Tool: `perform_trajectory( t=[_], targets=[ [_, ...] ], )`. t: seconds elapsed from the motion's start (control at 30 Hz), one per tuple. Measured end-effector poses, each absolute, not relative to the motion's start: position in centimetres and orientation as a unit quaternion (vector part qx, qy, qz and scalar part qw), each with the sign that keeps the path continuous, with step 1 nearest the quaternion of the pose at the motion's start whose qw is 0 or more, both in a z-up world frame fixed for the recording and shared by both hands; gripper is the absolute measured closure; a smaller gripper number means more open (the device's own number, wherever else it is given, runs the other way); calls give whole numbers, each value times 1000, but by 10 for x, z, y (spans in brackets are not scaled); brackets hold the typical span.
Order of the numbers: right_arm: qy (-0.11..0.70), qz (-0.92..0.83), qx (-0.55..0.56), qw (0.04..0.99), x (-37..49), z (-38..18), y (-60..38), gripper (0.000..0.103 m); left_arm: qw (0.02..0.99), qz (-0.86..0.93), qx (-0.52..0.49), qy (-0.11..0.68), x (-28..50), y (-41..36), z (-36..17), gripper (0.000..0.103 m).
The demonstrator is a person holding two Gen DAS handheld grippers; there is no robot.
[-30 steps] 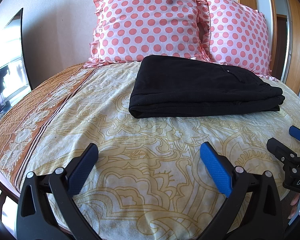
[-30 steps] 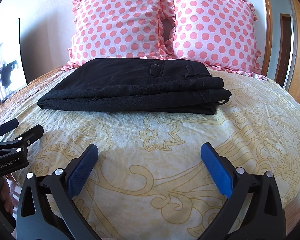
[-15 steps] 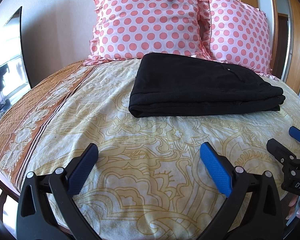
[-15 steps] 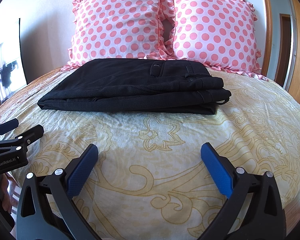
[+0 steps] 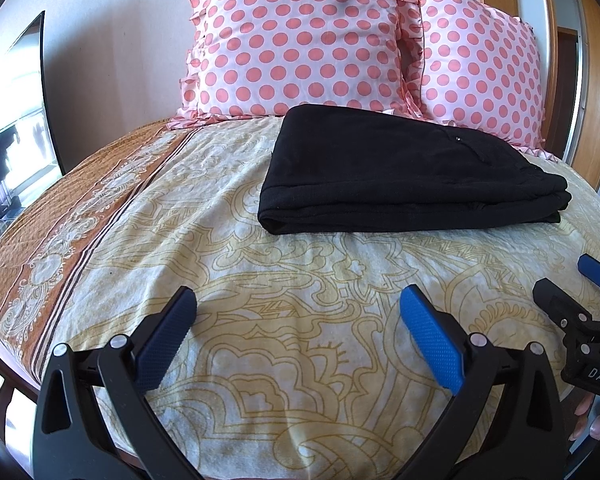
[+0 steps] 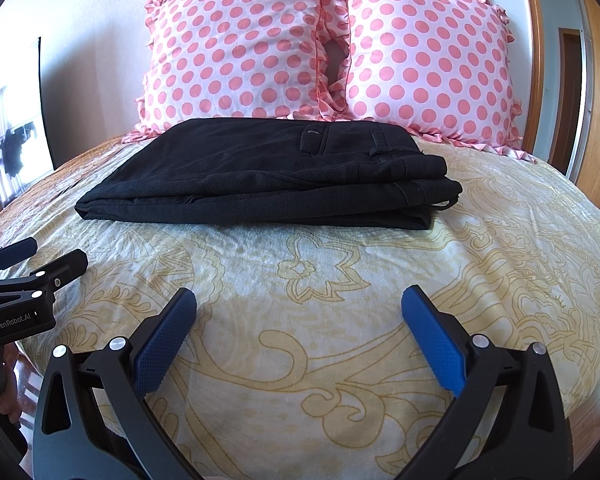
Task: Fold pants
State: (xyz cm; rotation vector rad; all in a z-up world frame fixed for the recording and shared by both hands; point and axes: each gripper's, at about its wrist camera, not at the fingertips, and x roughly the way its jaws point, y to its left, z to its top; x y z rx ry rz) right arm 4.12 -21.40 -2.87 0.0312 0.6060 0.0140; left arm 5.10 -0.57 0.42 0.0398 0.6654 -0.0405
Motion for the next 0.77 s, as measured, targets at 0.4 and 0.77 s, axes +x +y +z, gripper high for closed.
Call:
perform_trajectory(
  t=[0.4,0.77],
  targets=[
    [298,7,15,955,41,-29,-214,1,942,-27,22,335,55,-7,3,2],
    [297,6,15,955,41,-30,-214,1,944,-27,22,328,53,-8,3,2]
  ],
)
